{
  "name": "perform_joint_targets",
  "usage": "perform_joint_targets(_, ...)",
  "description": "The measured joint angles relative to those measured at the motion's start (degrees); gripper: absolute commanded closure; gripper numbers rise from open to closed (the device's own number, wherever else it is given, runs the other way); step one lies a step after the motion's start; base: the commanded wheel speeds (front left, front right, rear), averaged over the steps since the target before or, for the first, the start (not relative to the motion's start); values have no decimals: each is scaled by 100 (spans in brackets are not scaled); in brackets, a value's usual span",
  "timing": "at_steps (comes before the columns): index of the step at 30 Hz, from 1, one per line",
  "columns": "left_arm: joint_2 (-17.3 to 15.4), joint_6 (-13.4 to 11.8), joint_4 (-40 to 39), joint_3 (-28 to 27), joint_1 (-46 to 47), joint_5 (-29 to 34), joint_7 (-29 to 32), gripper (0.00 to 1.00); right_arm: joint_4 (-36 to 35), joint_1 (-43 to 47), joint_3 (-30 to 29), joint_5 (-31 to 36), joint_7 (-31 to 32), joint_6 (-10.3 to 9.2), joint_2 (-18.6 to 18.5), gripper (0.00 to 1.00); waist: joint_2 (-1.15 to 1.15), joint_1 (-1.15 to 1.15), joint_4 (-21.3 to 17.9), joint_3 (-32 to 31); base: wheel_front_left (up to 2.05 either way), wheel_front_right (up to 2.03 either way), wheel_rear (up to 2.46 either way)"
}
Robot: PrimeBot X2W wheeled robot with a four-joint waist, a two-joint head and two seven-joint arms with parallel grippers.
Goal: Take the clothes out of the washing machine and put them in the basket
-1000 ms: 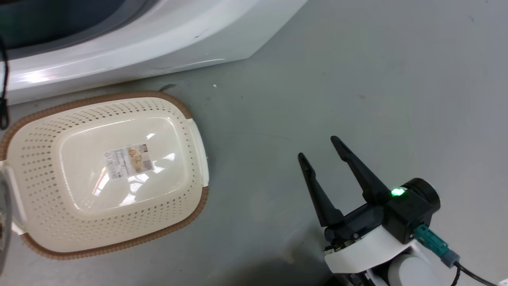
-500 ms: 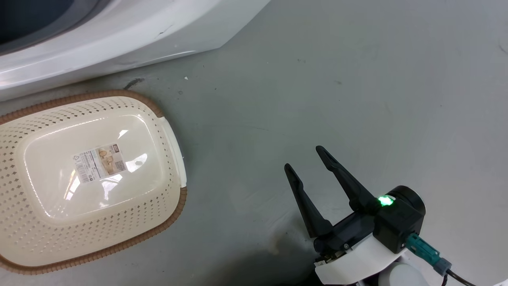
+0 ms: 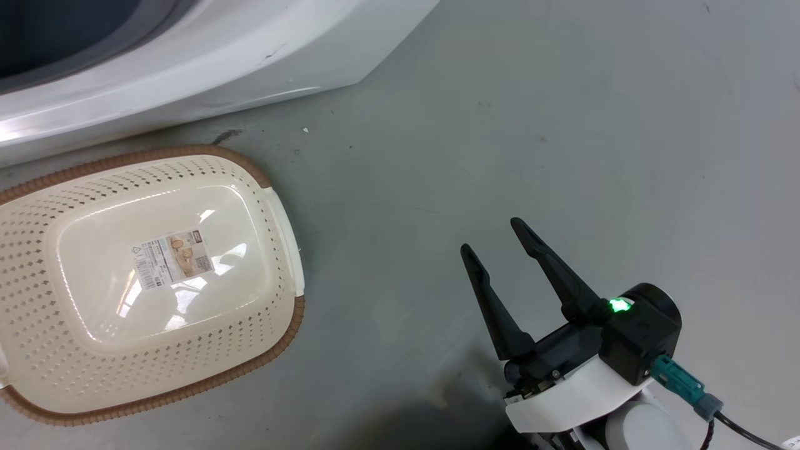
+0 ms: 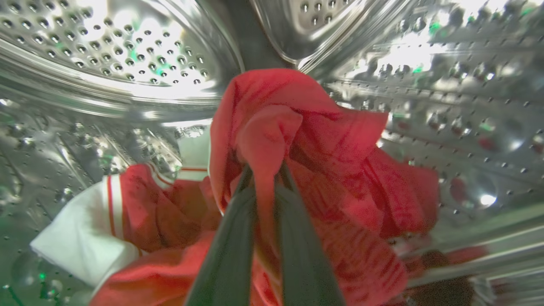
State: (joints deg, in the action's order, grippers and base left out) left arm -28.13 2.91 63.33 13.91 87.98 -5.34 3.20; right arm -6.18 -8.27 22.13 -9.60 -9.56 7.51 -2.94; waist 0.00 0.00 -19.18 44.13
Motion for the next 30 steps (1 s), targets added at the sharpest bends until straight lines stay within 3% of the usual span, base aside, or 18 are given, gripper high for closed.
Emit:
perform_joint_targets(10, 207, -100, -158, -171, -617, -308, -1683, 100, 16, -30, -253, 62, 104, 0, 1, 0, 0, 0, 183, -398, 0, 0, 0)
perform_joint_targets(13, 234, -115, -278, -289, -928, -436, -1802, 100, 25, -14, -297, 66, 135, 0, 1, 0, 0, 0, 213, -581, 0, 0, 0)
perform_joint_targets(23, 412, -196, -2051, -942, -3039, -737, -1811, 100, 146, 191, -598, 57, 243, 0, 1, 0, 0, -1, 303, -1464, 0, 0, 0)
perform_joint_targets(30, 750, -186, -2888, -1288, -4187, -700, -1811, 100, 167, 388, -764, 103, 376, 0, 1, 0, 0, -1, 416, -2018, 0, 0, 0)
